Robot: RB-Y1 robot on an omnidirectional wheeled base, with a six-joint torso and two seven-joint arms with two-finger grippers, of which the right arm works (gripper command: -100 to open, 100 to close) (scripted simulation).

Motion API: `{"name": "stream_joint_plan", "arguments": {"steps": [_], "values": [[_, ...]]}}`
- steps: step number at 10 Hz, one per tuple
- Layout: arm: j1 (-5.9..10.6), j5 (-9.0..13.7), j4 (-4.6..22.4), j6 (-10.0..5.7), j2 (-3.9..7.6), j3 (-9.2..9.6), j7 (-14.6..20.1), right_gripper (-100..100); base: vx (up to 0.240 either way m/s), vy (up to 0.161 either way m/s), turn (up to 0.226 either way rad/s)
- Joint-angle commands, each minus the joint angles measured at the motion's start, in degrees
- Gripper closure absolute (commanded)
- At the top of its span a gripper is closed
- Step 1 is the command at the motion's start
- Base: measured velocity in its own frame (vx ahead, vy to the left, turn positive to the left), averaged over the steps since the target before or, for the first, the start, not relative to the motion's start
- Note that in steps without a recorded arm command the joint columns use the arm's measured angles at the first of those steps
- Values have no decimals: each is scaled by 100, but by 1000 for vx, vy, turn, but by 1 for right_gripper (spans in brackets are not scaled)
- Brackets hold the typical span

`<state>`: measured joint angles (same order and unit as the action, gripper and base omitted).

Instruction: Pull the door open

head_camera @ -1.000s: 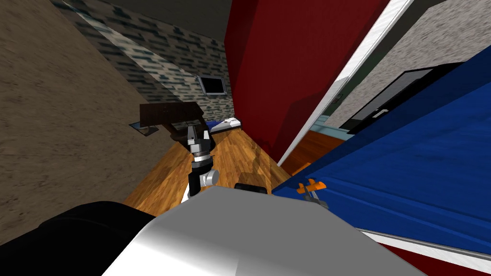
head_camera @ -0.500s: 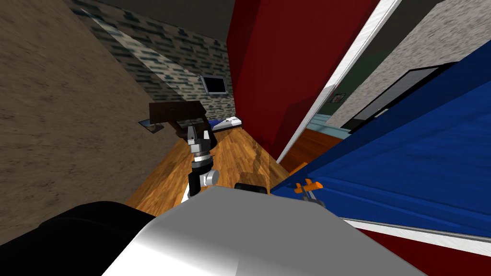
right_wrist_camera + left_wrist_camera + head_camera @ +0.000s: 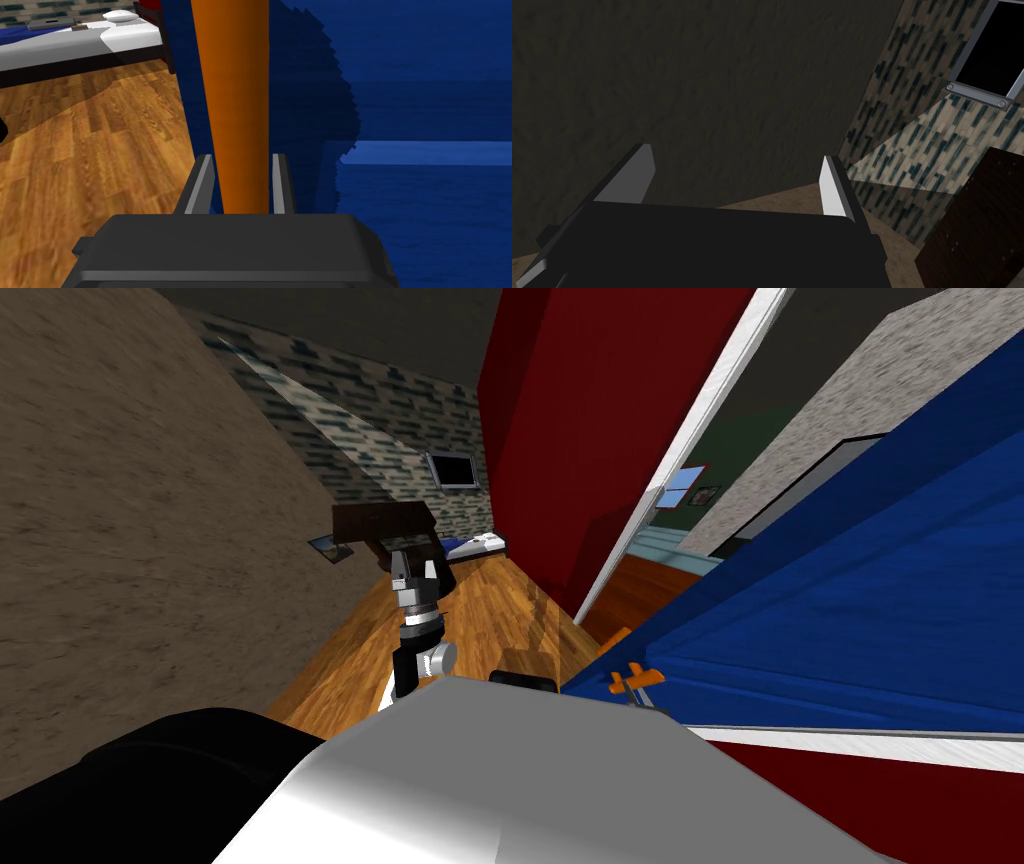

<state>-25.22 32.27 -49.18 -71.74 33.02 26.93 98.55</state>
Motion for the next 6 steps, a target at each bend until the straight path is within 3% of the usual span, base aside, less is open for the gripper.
{"name": "stream_joint_plan", "arguments": {"steps": [1, 6], "values": [[22, -30, 50, -42, 16, 19, 38, 100, -141, -20, 132], [99, -133, 221, -186, 71, 84, 171, 100, -208, -45, 130]]}}
